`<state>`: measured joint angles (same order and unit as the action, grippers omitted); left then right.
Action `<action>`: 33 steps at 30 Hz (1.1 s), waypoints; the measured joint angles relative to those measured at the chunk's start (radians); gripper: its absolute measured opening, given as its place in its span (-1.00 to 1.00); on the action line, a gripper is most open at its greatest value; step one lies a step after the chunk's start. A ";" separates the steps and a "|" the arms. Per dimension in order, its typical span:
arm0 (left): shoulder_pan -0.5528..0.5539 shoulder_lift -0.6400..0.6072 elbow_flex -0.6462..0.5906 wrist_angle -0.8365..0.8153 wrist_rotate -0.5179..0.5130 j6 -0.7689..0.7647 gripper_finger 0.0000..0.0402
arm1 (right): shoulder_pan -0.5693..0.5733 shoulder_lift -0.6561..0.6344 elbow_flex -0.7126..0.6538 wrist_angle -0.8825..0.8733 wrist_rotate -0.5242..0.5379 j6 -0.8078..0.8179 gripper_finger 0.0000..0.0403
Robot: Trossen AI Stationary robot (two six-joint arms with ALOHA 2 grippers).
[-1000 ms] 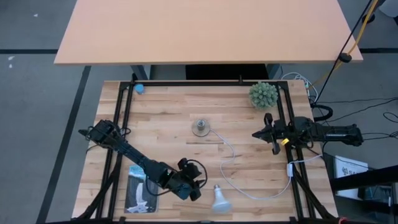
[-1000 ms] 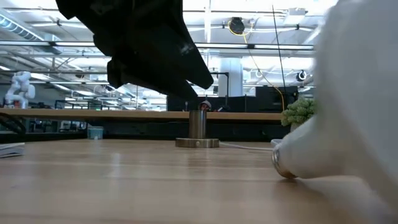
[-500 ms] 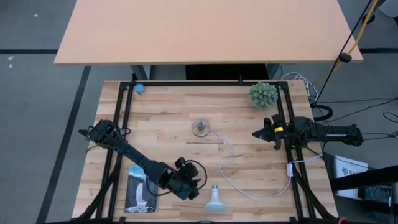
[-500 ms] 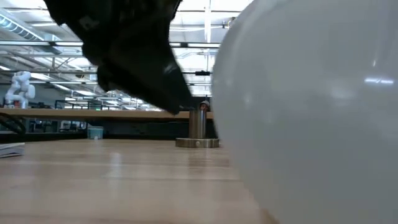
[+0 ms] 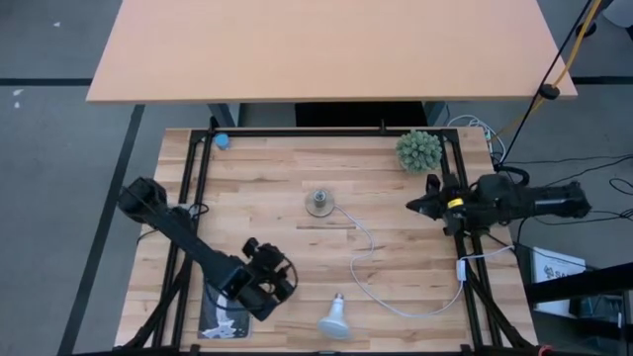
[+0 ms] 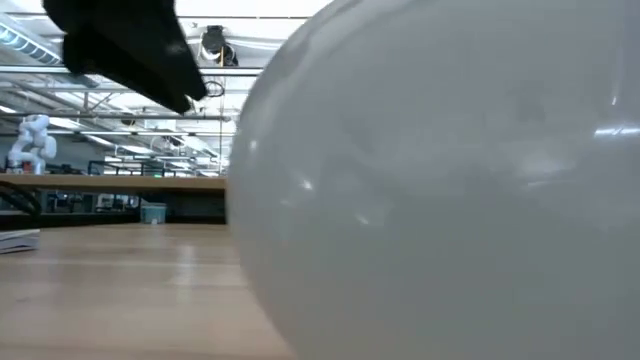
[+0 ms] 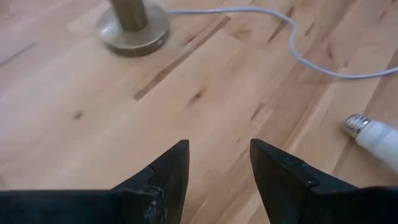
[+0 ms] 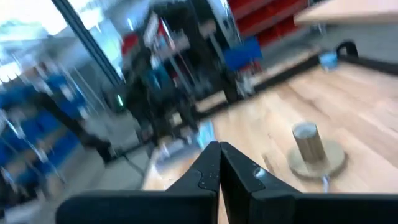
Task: Screw lightbulb
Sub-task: Insert the lightbulb into the lamp
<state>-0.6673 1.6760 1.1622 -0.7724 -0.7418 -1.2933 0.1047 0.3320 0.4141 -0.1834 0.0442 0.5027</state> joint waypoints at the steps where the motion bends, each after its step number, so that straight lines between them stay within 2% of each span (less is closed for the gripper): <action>1: -0.008 0.000 0.000 -0.025 0.000 -0.025 -0.13 | 0.018 0.064 0.042 -0.047 0.009 -0.002 -1.00; 4: -0.032 0.002 -0.002 -0.086 0.000 -0.106 -0.13 | 0.079 0.288 0.169 -0.186 0.015 0.013 -1.00; 10: -0.087 0.006 -0.068 -0.081 -0.001 -0.247 -0.13 | 0.215 0.756 0.412 -0.399 -0.006 0.070 -1.00; 16: -0.156 0.006 -0.130 -0.002 0.000 -0.332 -0.13 | 0.300 1.101 0.651 -0.509 -0.076 0.109 -1.00; 21: -0.199 0.006 -0.215 0.200 -0.005 -0.298 -0.13 | 0.349 1.304 0.761 -0.438 -0.090 0.063 -1.00; 24: -0.205 0.006 -0.260 0.306 -0.008 -0.290 -0.13 | 0.370 1.406 0.794 -0.323 -0.166 0.043 -1.00; 29: -0.183 0.006 -0.271 0.322 0.000 -0.273 -0.13 | 0.395 1.541 0.843 -0.149 -0.183 -0.004 -1.00; 33: -0.157 0.006 -0.271 0.344 0.032 -0.229 -0.13 | 0.386 1.626 0.905 -0.121 -0.238 -0.021 -1.00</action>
<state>-0.8245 1.6817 0.8913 -0.4288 -0.7102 -1.5224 0.4908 1.9580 1.3195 -0.3044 -0.1937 0.4812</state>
